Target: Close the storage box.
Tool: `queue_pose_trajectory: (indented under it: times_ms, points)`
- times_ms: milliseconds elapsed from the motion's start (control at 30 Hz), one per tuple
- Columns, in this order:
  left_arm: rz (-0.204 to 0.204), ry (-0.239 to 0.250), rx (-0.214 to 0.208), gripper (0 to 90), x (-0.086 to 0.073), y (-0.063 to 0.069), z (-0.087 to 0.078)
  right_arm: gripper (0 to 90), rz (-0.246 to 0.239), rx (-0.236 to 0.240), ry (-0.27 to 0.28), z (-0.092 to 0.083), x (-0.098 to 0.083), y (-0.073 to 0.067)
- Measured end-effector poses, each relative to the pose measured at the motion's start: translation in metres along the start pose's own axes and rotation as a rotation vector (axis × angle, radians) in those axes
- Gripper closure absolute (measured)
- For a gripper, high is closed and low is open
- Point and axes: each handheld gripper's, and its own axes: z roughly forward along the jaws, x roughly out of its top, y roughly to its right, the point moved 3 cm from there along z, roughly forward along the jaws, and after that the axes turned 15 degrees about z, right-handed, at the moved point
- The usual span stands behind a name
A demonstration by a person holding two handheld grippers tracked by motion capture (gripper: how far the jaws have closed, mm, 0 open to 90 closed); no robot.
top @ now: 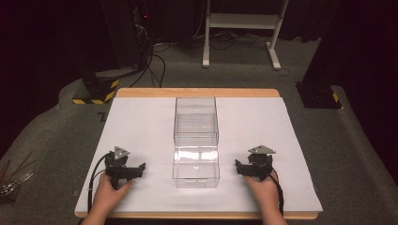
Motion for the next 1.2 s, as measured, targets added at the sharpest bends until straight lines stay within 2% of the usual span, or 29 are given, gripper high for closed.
queue_pose_trajectory:
  times_ms: [233, 500, 633, 833, 1067, 1200]
  points:
    - [-0.002, 0.001, 0.000, 1.5, 0.000, 0.000, 0.000, 12.1, 0.020, 0.020, 0.000, -0.001, 0.001, 0.002]
    - [-0.003, 0.001, 0.000, 1.5, 0.000, 0.000, 0.000, 11.1, -0.006, 0.026, 0.016, -0.005, 0.001, 0.001]
    - [-0.001, 0.000, 0.000, 1.5, 0.000, 0.000, 0.000, 10.7, -0.019, 0.046, 0.036, -0.009, 0.000, -0.002]
    - [0.001, 0.001, 0.000, 1.5, 0.000, 0.000, 0.000, 10.4, -0.053, 0.103, 0.070, -0.018, 0.001, -0.011]
    - [-0.004, 0.001, -0.001, 1.5, 0.000, 0.000, 0.000, 10.4, -0.080, 0.136, 0.103, -0.028, 0.002, -0.019]
    - [0.001, 0.001, 0.001, 1.5, 0.000, 0.000, 0.000, 10.2, -0.067, 0.156, 0.122, -0.034, 0.004, -0.022]
